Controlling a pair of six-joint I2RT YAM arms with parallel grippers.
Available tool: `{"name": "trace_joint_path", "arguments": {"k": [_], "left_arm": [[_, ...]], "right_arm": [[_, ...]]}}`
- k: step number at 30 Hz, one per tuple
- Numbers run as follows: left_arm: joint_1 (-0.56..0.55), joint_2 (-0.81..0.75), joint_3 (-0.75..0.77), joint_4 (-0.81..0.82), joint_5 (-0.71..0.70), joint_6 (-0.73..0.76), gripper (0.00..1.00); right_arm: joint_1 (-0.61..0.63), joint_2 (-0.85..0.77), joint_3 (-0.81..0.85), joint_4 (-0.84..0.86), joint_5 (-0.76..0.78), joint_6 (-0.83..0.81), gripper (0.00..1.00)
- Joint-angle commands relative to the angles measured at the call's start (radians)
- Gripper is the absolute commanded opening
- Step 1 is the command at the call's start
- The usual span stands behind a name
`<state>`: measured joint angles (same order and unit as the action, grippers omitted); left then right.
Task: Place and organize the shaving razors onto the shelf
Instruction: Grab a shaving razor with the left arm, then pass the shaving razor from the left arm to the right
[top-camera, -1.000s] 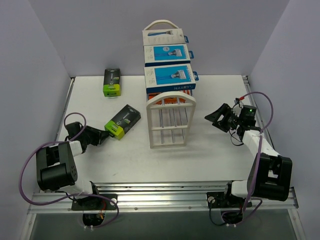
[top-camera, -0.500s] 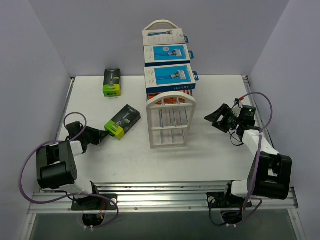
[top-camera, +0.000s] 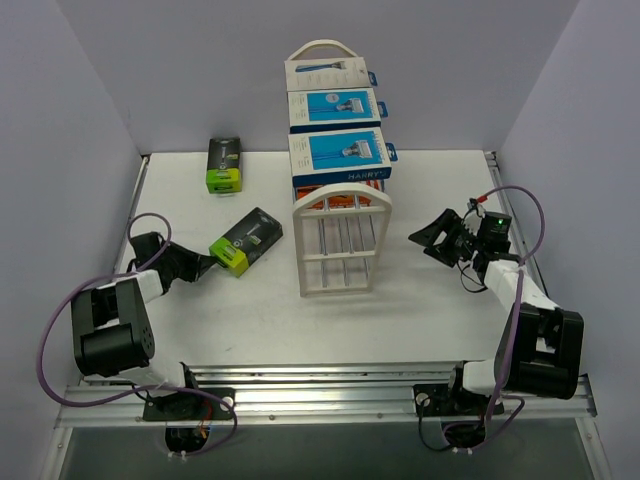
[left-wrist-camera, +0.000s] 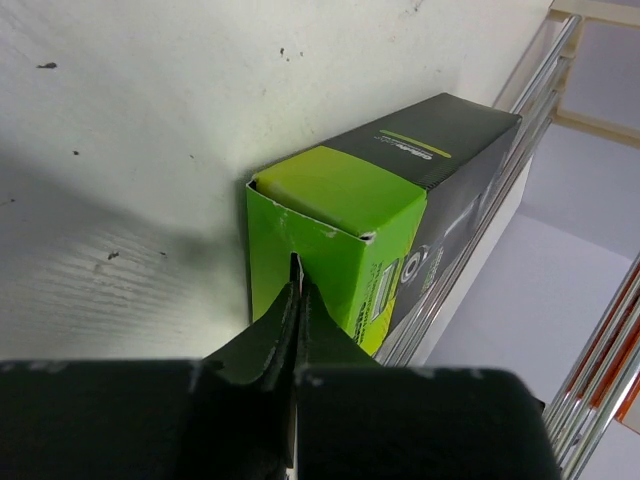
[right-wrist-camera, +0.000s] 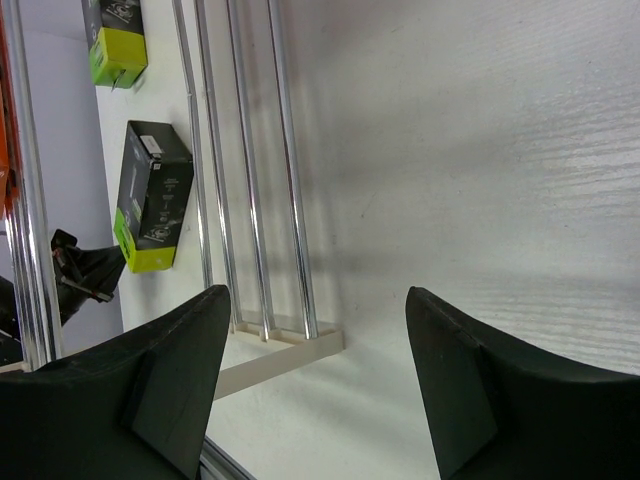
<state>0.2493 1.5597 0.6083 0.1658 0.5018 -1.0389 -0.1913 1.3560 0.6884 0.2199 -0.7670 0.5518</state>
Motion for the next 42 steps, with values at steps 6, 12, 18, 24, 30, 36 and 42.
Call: {"name": "trace_joint_path", "arguments": {"k": [6,12,18,24,30,36,42], "left_arm": [[-0.007,-0.130,0.156,-0.290,0.040,0.168,0.02],[-0.008,-0.202,0.154,-0.337,0.080,0.177,0.02],[-0.008,-0.260,0.177,-0.420,0.073,0.206,0.02],[-0.010,-0.303,0.254,-0.586,0.038,0.292,0.02],[-0.019,-0.279,0.373,-0.738,0.037,0.472,0.02],[-0.038,-0.247,0.484,-0.850,-0.038,0.585,0.02],[-0.106,-0.247,0.507,-0.828,-0.173,0.609,0.02]], "right_arm": [[-0.004,-0.061,-0.023,-0.037,-0.019,-0.018,0.67],[0.001,-0.118,-0.038,-0.076,-0.005,-0.018,0.69],[0.010,-0.196,-0.099,-0.091,0.017,0.017,0.70],[0.021,-0.258,-0.133,-0.122,0.041,0.014,0.71],[0.070,-0.305,-0.188,-0.079,0.031,0.059,0.71],[0.095,-0.342,-0.205,-0.080,0.023,0.036,0.71],[0.093,-0.327,-0.230,-0.086,0.025,0.005,0.71]]}}
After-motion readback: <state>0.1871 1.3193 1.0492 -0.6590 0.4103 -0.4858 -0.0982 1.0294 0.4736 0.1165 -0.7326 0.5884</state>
